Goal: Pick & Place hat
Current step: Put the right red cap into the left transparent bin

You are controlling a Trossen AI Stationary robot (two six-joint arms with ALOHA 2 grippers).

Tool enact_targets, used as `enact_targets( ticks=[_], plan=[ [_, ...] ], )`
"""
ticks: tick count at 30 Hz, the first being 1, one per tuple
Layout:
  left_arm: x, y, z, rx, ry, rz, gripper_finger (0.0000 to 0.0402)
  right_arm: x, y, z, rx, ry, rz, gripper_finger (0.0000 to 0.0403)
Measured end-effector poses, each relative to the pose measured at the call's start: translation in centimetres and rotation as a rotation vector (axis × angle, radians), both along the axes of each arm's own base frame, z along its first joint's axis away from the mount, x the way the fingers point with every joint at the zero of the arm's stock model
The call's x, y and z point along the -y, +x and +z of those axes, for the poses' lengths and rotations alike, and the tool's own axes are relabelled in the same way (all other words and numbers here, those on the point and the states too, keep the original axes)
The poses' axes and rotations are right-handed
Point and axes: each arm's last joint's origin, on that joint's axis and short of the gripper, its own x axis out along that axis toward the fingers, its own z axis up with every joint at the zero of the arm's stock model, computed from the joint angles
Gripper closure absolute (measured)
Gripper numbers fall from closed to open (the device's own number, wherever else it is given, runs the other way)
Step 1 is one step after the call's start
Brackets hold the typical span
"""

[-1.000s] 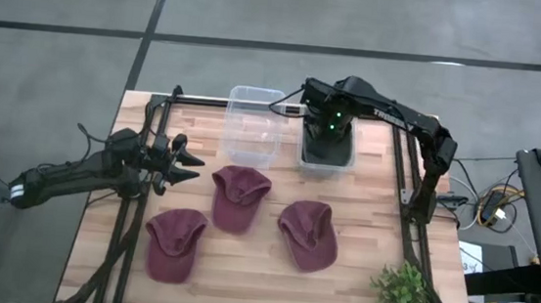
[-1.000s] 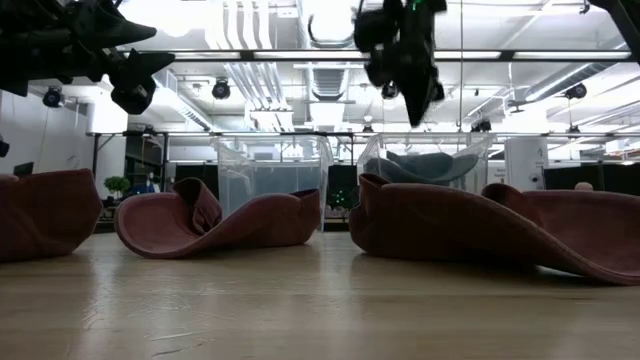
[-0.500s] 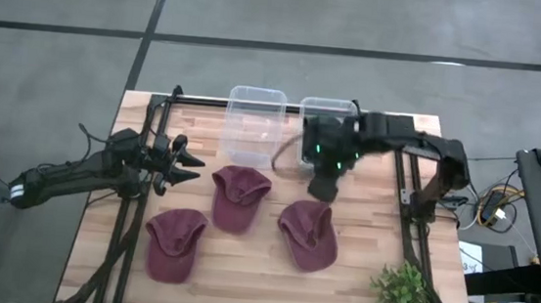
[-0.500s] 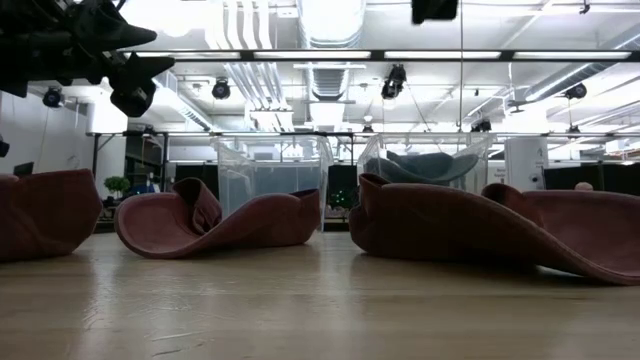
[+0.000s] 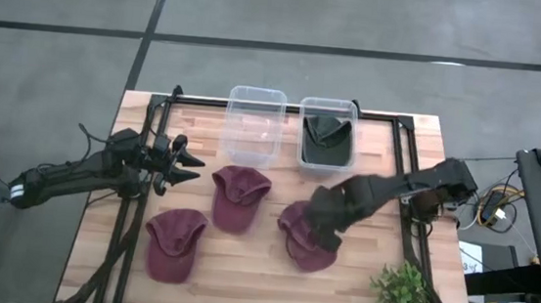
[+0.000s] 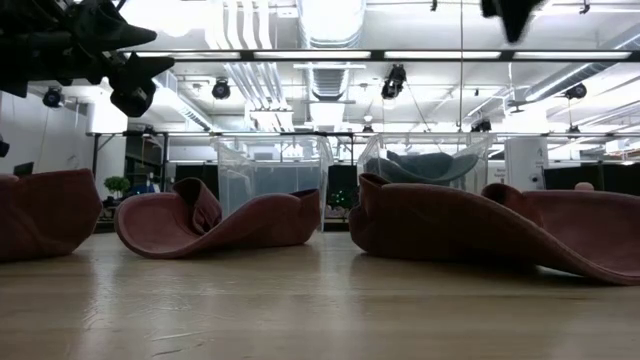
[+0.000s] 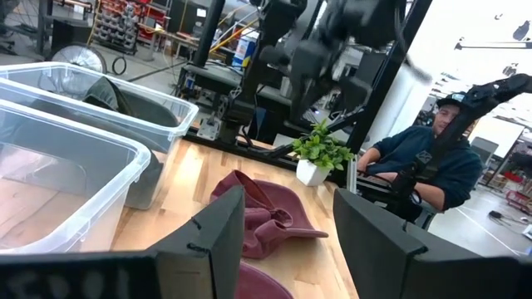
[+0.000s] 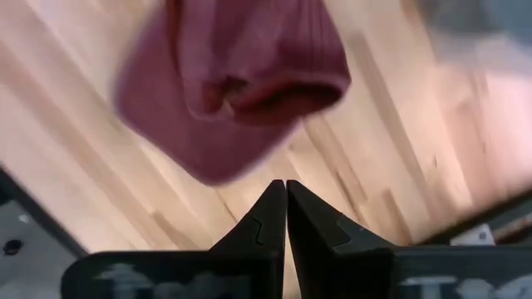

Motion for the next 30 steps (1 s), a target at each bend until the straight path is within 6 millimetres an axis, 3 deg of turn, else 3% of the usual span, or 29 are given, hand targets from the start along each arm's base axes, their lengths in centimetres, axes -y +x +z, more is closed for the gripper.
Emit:
enact_targets(
  ticks=[8,14,23,30],
  plan=[
    [0.0,0.0,0.0,0.000,-0.001,-0.001,0.0223,-0.8,-1.4,-4.1,-0.147,-0.072,-0.082,0.0347],
    [0.0,0.0,0.0,0.000,-0.001,-0.005,0.0223,-0.5,-2.2,-5.3,-0.182,-0.095,-0.131,0.0294],
    [0.0,0.0,0.0,0.000,-0.001,-0.006,0.0223,-0.2,-3.2,-5.8,-0.046,-0.036,-0.216,0.0233],
    [0.0,0.0,0.0,-0.001,0.003,-0.005,0.0223,0.0,-4.9,-7.9,0.015,0.001,-0.309,0.0208]
  ],
)
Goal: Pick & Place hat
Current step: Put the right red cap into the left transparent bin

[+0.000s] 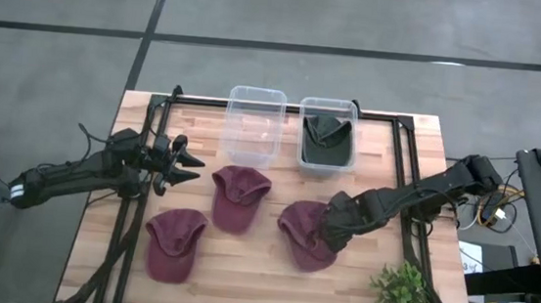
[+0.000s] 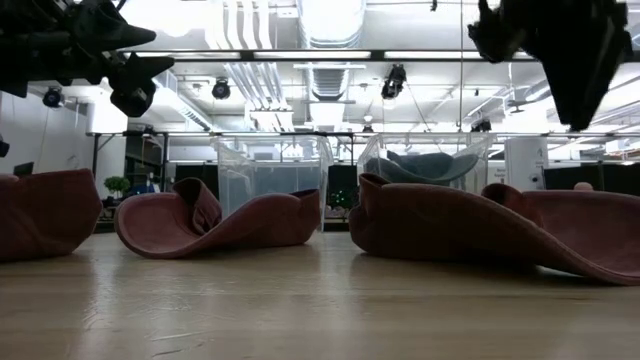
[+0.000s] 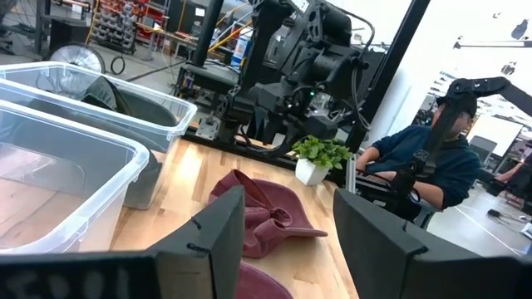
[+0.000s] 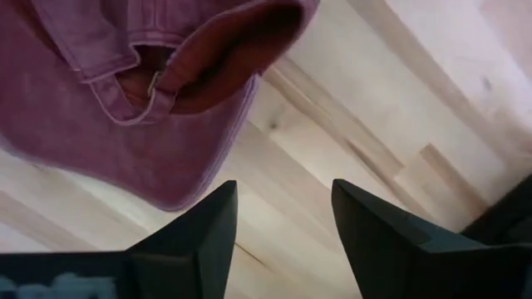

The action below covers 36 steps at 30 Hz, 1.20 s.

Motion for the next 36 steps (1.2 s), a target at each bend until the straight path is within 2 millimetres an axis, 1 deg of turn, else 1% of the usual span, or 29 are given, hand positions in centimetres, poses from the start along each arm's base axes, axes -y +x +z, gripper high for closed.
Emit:
enact_targets(
  ticks=[3,8,16,19,25,31,36],
  plan=[
    [0.0,0.0,0.0,-0.003,-0.001,0.000,0.0223,0.1,-0.3,-1.0,0.054,0.022,-0.017,0.0201],
    [0.0,0.0,0.0,-0.004,-0.001,0.000,0.0223,0.0,-0.1,-2.5,0.181,0.070,-0.017,0.0193],
    [0.0,0.0,0.0,-0.004,-0.002,0.000,0.0223,0.3,-0.5,-5.5,0.202,0.052,-0.031,0.0177],
    [0.0,0.0,0.0,-0.004,-0.002,0.000,0.0223,0.4,-0.4,-6.0,0.242,0.033,-0.044,0.0170],
    [0.0,0.0,0.0,-0.002,-0.002,0.000,0.0223,0.6,-0.7,-6.8,0.241,0.015,-0.067,0.0163],
    [0.0,0.0,0.0,-0.002,-0.003,0.000,0.0223,0.6,-0.6,-8.3,0.316,0.058,-0.131,0.0182],
    [0.0,0.0,0.0,-0.002,-0.004,0.000,0.0223,0.6,-0.7,-8.9,0.337,0.080,-0.192,0.0223]
  ],
)
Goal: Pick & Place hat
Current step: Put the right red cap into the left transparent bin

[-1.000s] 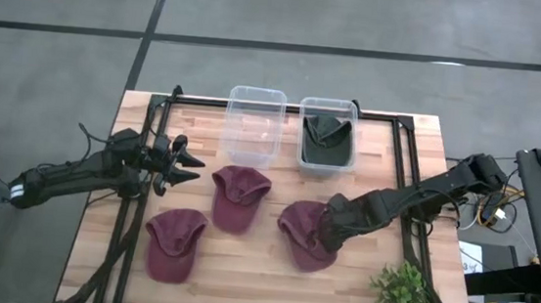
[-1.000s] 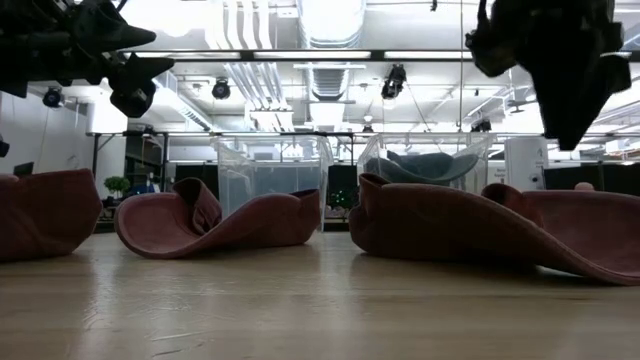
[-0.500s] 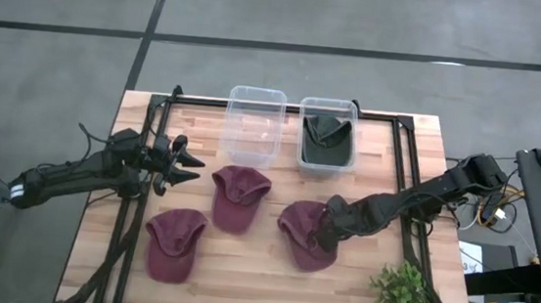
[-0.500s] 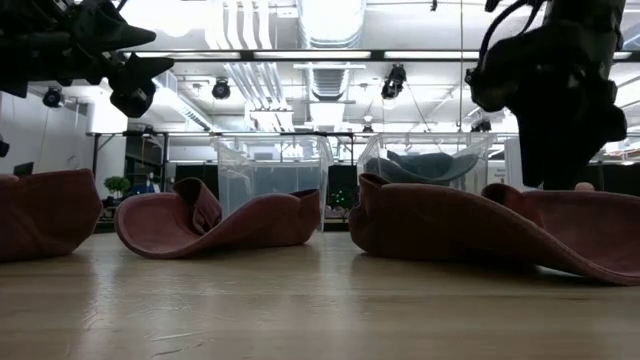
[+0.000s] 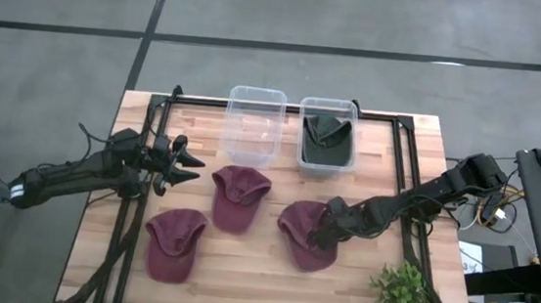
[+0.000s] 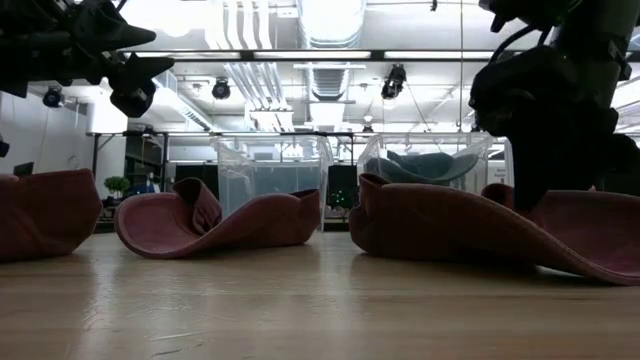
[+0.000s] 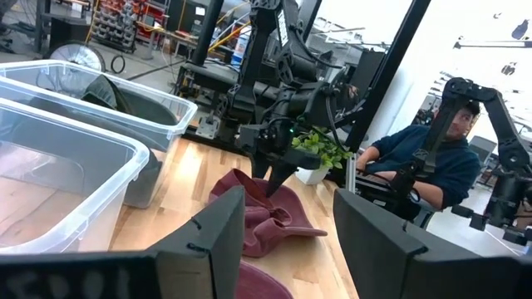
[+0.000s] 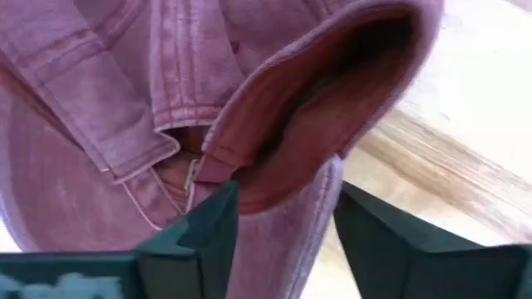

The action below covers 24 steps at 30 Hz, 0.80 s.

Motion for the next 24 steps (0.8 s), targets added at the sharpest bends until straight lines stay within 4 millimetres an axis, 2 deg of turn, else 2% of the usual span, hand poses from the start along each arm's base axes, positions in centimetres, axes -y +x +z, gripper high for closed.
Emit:
enact_targets(
  ticks=[4,9,10,17,21,24],
  plan=[
    [0.0,0.0,0.0,-0.001,-0.009,0.000,0.0223,0.1,-0.1,-0.1,0.005,-0.015,-0.030,0.0281],
    [0.0,0.0,0.0,-0.004,-0.034,0.000,0.0223,0.1,0.0,-0.1,0.013,-0.031,-0.024,0.0375],
    [0.0,0.0,0.0,-0.004,-0.035,0.001,0.0223,0.1,0.0,-0.1,0.015,-0.035,-0.018,0.0382],
    [0.0,0.0,0.0,-0.006,-0.046,0.009,0.0223,-0.3,0.5,0.7,0.077,-0.029,0.021,0.0389],
    [0.0,0.0,0.0,-0.013,-0.113,0.011,0.0223,-0.8,1.4,2.7,0.184,-0.023,0.084,0.0390],
    [0.0,0.0,0.0,-0.018,-0.164,0.012,0.0223,-1.0,2.1,5.1,0.272,-0.031,0.129,0.0390]
  ],
)
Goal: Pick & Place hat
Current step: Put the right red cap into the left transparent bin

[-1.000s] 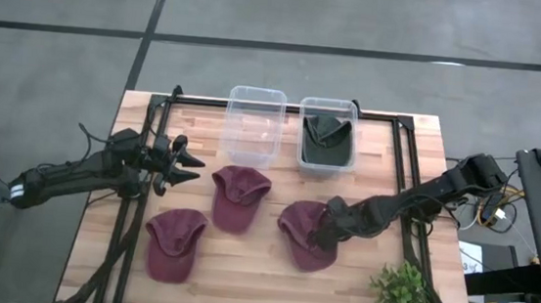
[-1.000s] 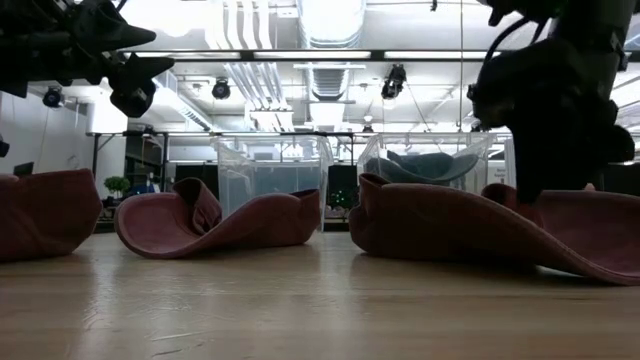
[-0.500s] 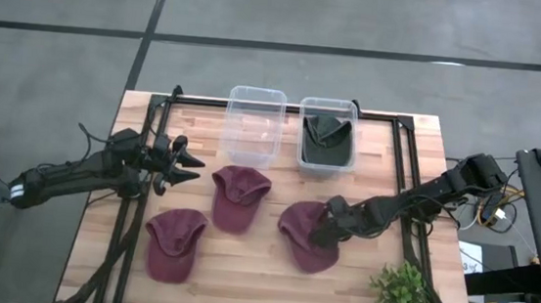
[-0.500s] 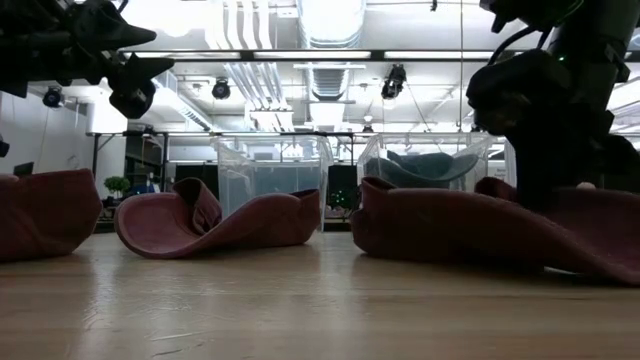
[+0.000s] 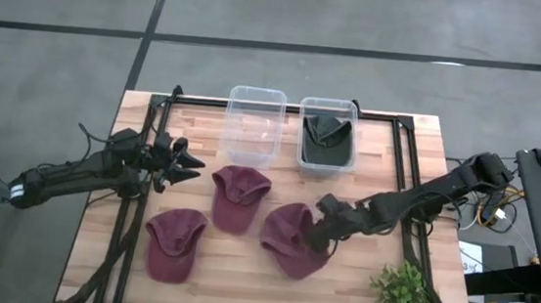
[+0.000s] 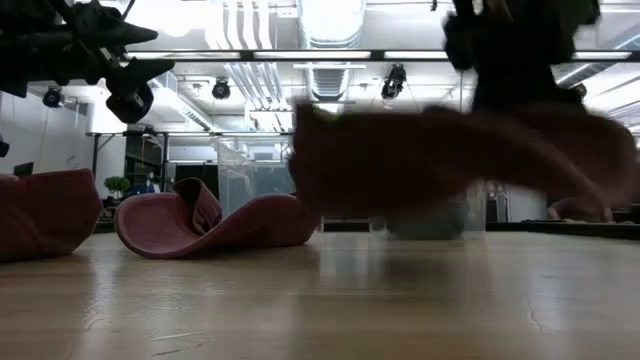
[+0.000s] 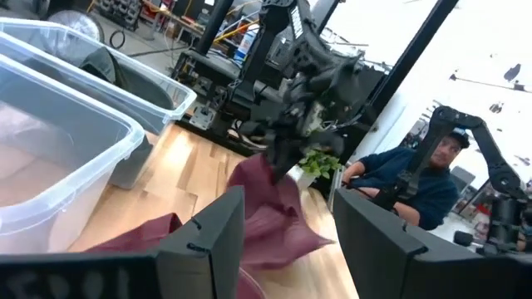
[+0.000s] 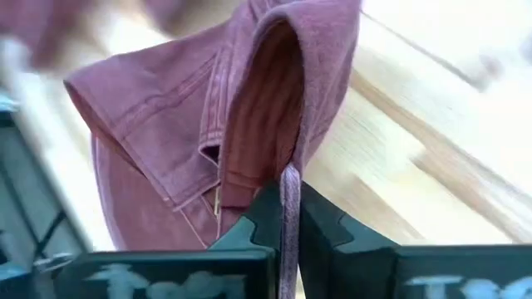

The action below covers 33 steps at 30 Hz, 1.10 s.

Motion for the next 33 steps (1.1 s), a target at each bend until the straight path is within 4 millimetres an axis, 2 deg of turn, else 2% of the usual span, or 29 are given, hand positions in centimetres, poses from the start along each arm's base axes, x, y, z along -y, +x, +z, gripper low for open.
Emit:
enact_targets(
  ticks=[5,9,14,22,33],
  plan=[
    [0.0,0.0,0.1,0.007,-0.040,0.001,0.0223,-0.2,0.9,4.2,0.148,-0.061,0.038,0.0391],
    [0.0,0.0,0.4,0.026,-0.095,0.008,0.0223,0.0,1.5,7.7,0.269,-0.177,0.022,0.0391],
    [-0.1,0.0,1.0,0.082,-0.116,0.034,0.0223,1.0,2.4,10.8,0.303,-0.363,-0.021,0.0391],
    [-0.2,-0.1,2.1,0.195,-0.095,0.051,0.0223,4.5,3.4,13.2,0.244,-0.673,-0.206,0.0392],
    [-1.1,1.2,2.3,0.244,-0.144,0.218,0.0223,8.4,5.1,14.9,0.321,-0.811,-0.301,0.0392]
  ],
)
